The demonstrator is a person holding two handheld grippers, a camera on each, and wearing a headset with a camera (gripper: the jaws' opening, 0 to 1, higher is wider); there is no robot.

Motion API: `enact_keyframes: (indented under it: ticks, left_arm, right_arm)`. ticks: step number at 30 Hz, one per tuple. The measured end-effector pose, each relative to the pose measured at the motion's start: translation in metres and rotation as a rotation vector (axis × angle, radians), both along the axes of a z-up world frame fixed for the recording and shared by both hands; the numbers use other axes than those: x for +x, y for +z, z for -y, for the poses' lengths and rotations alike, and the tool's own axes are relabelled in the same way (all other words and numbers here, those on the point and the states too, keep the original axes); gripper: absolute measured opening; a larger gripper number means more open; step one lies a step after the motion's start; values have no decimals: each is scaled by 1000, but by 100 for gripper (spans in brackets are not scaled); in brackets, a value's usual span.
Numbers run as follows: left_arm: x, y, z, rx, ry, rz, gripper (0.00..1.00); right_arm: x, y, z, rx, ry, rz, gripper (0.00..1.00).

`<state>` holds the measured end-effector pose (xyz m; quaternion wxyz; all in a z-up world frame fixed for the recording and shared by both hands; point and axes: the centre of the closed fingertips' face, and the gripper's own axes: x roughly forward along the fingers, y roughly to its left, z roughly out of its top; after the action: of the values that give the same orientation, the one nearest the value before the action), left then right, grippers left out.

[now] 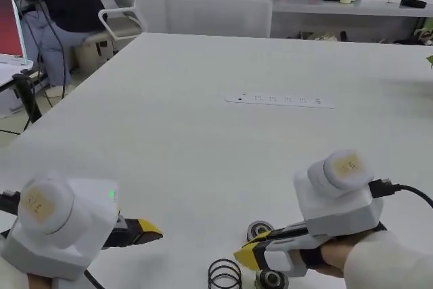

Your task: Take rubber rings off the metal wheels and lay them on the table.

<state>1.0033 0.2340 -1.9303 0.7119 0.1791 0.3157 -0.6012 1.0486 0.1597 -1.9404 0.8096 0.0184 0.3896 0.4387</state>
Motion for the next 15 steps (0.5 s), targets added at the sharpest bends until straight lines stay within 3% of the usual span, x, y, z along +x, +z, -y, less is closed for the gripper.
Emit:
enact_keyframes:
  ticks: [15]
  left_arm:
    - [1, -2, -2, 2, 13, -8, 90]
  right_arm:
    - [27, 25, 23, 62, -130, 56, 8]
